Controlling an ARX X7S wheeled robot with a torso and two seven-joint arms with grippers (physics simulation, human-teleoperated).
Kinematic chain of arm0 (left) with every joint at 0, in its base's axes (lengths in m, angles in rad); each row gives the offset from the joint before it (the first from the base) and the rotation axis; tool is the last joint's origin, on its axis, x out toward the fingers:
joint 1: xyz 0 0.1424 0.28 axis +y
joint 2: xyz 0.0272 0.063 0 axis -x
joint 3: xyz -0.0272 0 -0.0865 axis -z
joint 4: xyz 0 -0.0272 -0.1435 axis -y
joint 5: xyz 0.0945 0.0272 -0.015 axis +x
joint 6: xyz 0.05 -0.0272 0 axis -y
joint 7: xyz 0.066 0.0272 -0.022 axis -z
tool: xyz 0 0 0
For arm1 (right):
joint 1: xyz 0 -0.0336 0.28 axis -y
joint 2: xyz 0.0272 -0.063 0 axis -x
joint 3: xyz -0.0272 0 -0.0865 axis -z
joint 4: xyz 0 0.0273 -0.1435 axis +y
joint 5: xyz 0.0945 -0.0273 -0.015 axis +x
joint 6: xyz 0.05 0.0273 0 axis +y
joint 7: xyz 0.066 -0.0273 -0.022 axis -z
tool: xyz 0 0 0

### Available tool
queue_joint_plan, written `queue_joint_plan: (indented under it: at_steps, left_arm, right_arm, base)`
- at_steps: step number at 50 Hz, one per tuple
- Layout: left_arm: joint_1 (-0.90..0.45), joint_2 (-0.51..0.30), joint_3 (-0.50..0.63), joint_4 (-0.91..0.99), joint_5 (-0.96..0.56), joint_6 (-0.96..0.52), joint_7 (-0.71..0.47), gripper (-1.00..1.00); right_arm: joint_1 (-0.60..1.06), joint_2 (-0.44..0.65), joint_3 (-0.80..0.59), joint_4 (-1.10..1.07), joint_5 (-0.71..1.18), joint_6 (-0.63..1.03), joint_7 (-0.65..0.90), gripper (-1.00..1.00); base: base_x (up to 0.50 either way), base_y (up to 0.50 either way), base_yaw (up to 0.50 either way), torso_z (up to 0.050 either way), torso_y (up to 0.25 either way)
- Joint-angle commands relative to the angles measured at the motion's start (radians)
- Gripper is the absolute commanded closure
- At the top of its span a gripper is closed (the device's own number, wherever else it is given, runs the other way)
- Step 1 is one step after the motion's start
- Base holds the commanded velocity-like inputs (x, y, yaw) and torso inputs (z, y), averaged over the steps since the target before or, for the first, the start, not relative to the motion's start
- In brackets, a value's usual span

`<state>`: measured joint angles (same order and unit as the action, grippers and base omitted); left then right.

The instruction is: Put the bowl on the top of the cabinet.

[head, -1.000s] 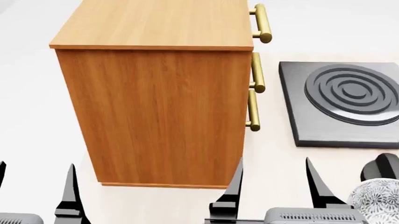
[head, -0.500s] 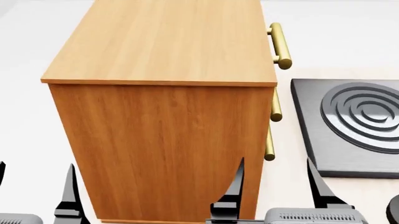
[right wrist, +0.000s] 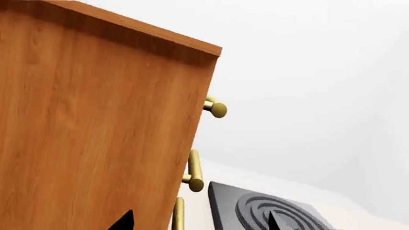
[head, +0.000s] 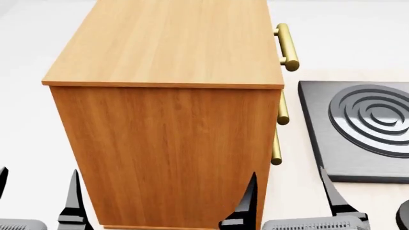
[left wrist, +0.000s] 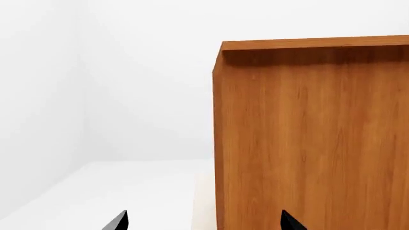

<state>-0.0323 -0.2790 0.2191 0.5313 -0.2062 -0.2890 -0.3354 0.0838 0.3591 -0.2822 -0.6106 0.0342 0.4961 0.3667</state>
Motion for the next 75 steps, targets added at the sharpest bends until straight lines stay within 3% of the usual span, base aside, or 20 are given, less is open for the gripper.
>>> queue_joint_plan:
  at_steps: [1,5,9,15,23,42,75]
  left_arm:
    - [-0.007,-0.002,-0.001,-0.02,-0.012,0.007,0.001,-1.0]
    - [-0.009,-0.003,0.002,-0.025,-0.011,0.008,0.001,-1.0]
    - [-0.014,-0.001,0.0,-0.038,-0.017,0.016,0.001,-1.0]
    - [-0.016,-0.004,0.005,-0.022,-0.015,0.001,-0.006,-1.0]
    - [-0.019,-0.006,0.013,-0.008,-0.009,-0.013,-0.017,-1.0]
    - [-0.02,-0.011,0.025,0.003,-0.006,-0.015,-0.029,-1.0]
    - [-0.025,-0.019,0.039,0.0,-0.008,-0.016,-0.044,-1.0]
  right_arm:
    - [0.01,0.112,0.021,-0.206,-0.051,0.247,-0.032,-1.0]
    - [0.007,0.073,0.195,-0.324,0.069,0.476,-0.074,-1.0]
    - [-0.02,0.104,0.27,-0.434,0.183,0.668,-0.169,-1.0]
    - [-0.047,0.26,0.383,-0.435,0.517,0.721,0.032,-1.0]
    - [-0.221,0.454,0.453,-0.433,0.689,0.634,0.26,-1.0]
    - [-0.46,0.508,0.522,-0.406,0.643,0.464,0.295,-1.0]
    - [-0.449,0.481,0.382,-0.209,0.541,0.331,0.244,-1.0]
  base:
    - [0.0,0.0,0.0,0.0,0.0]
    - [0.0,0.0,0.0,0.0,0.0]
    - [0.0,0.0,0.0,0.0,0.0]
    - [0.0,0.0,0.0,0.0,0.0]
    - [0.0,0.0,0.0,0.0,0.0]
    - [0.0,0.0,0.0,0.0,0.0]
    - [0.0,0.0,0.0,0.0,0.0]
